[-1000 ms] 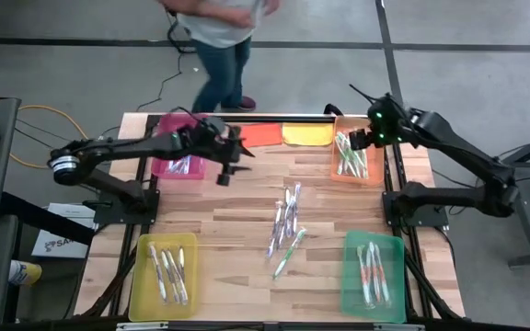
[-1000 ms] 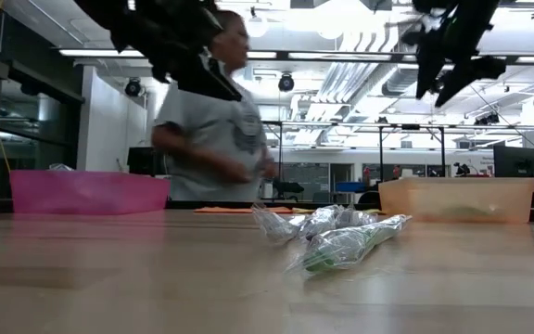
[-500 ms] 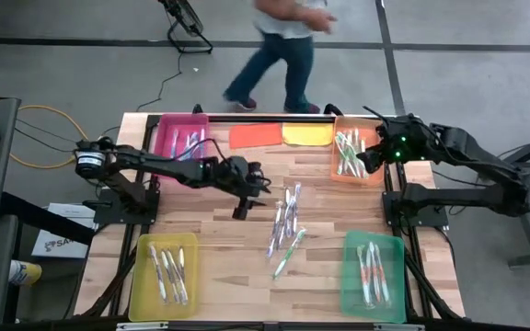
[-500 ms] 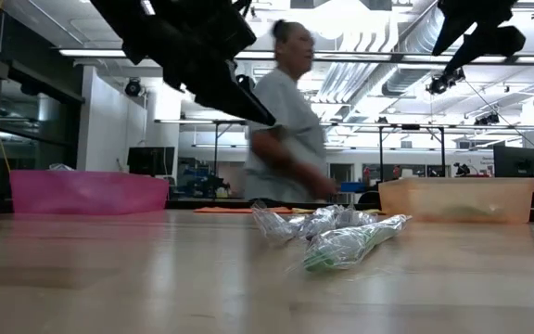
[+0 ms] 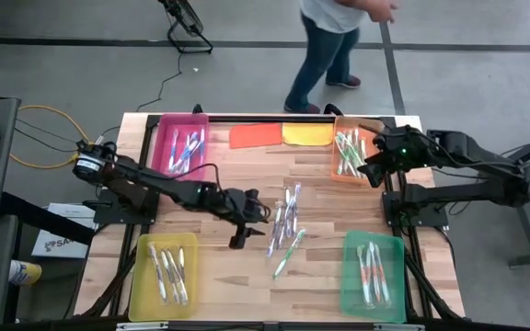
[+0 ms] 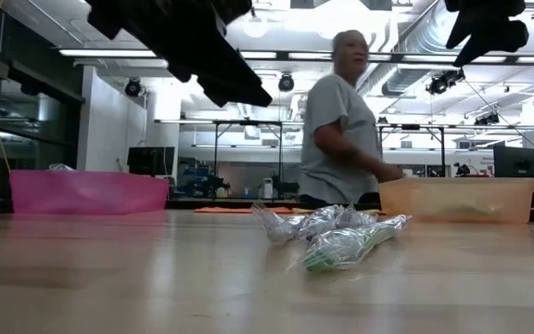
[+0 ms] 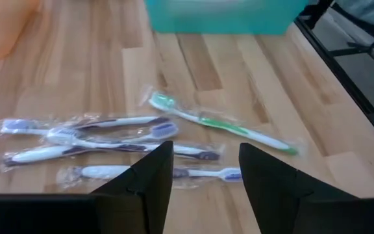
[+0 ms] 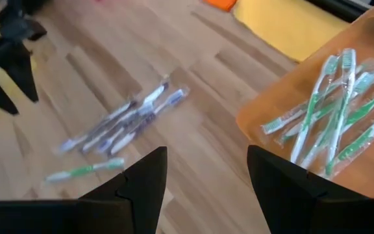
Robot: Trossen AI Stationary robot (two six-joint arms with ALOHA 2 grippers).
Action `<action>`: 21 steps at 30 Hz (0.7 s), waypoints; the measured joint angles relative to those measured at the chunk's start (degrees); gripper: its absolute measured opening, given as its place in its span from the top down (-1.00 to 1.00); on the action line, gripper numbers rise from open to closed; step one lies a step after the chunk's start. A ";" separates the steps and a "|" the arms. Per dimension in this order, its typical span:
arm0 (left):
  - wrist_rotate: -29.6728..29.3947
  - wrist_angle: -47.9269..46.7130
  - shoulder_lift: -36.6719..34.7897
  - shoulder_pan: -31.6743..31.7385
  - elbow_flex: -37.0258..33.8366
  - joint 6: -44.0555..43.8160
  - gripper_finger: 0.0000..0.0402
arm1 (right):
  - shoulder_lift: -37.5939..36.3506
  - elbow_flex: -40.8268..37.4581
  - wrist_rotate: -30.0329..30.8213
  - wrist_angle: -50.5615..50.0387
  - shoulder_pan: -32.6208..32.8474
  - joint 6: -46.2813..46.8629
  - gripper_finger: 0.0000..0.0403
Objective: Pick & Place Toothbrushes
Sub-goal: Put the purple toothbrush into the yellow bin
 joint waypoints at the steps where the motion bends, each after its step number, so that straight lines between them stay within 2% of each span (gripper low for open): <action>1: -0.53 0.00 0.00 -0.67 0.00 0.00 0.15 | -0.14 0.00 -0.02 -0.39 0.66 -0.32 -0.03; 6: -4.22 -0.16 0.05 -2.65 0.00 -1.02 0.15 | -0.76 0.00 -0.02 -2.09 3.69 0.56 -0.03; 13: -7.04 -0.12 2.51 -2.50 0.76 -27.31 0.15 | -0.79 -0.02 1.08 -2.37 6.79 2.75 -0.03; 17: -7.20 -0.27 5.16 -2.51 3.39 -34.95 0.15 | -0.83 -0.02 1.49 -2.36 8.14 3.02 -0.03; 21: -7.19 -4.54 7.94 -2.51 8.12 -39.89 0.15 | -0.79 -0.02 1.49 -2.61 9.20 4.20 -0.03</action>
